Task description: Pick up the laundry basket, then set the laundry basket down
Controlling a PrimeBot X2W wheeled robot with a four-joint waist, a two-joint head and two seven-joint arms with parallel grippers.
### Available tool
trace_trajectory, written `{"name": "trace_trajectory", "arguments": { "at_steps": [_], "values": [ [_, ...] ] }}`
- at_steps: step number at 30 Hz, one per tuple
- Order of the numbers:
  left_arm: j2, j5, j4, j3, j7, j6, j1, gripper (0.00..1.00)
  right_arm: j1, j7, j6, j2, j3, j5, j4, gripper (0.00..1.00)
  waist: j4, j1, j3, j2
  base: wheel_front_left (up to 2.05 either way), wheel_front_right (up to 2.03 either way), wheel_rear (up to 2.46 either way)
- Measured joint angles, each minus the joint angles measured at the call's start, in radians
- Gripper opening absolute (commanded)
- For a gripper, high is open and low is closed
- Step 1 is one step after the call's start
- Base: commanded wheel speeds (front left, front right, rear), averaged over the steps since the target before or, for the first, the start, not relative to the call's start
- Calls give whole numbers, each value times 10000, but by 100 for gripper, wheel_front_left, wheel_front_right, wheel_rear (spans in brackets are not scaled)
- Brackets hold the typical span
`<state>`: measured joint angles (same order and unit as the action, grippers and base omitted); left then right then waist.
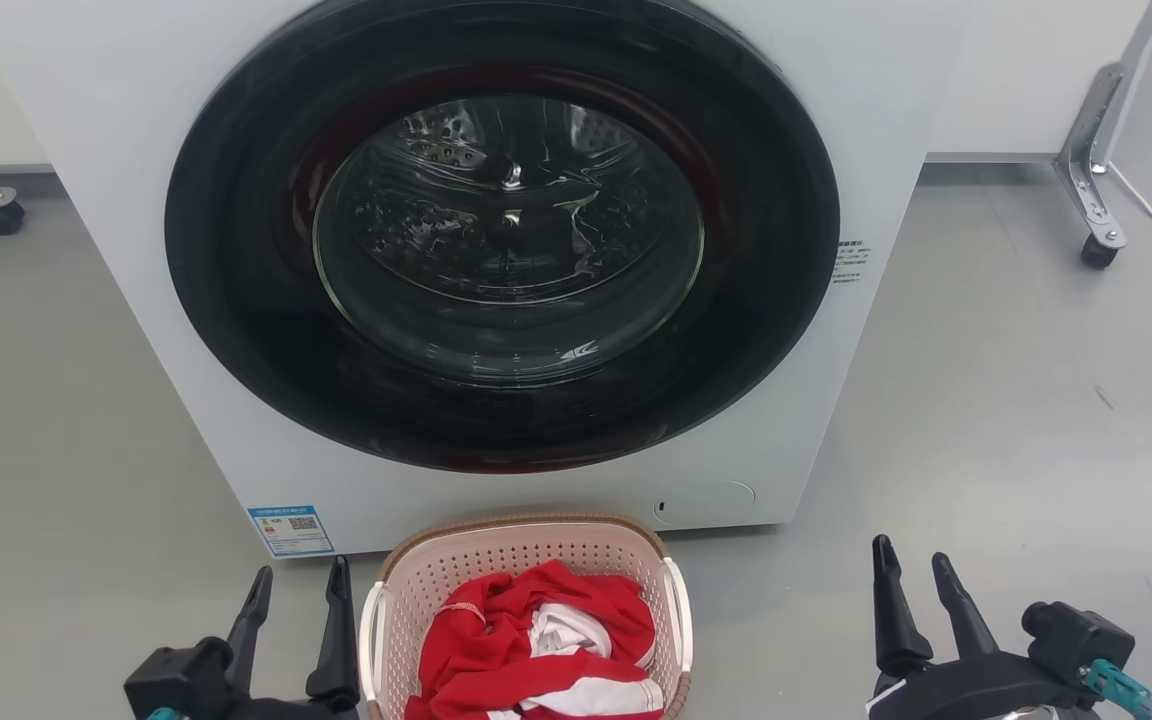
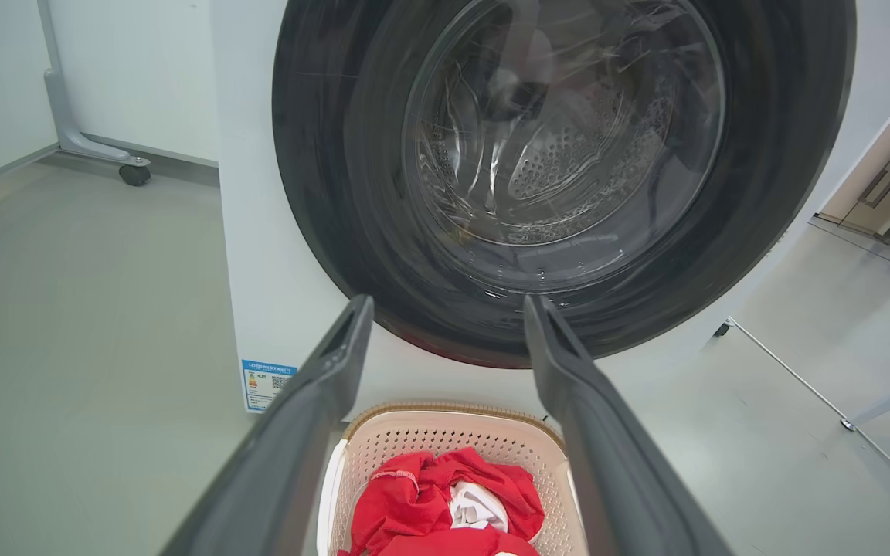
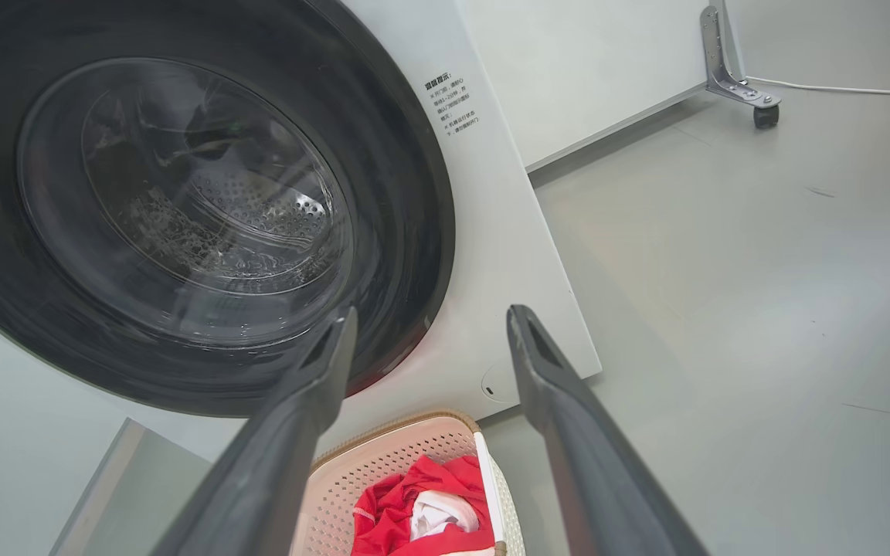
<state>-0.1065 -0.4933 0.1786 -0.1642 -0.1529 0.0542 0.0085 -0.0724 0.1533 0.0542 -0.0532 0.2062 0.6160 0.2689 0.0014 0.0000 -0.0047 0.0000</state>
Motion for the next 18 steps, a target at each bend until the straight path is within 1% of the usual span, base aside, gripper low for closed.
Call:
{"name": "trace_trajectory", "arguments": {
  "at_steps": [18],
  "values": [
    [-104,2801,-405,-391,-696,483,221,100,-1,686,424,-12,476,-2525,-240,100,-17,0,8,0,0,0,0]
  ]
}}
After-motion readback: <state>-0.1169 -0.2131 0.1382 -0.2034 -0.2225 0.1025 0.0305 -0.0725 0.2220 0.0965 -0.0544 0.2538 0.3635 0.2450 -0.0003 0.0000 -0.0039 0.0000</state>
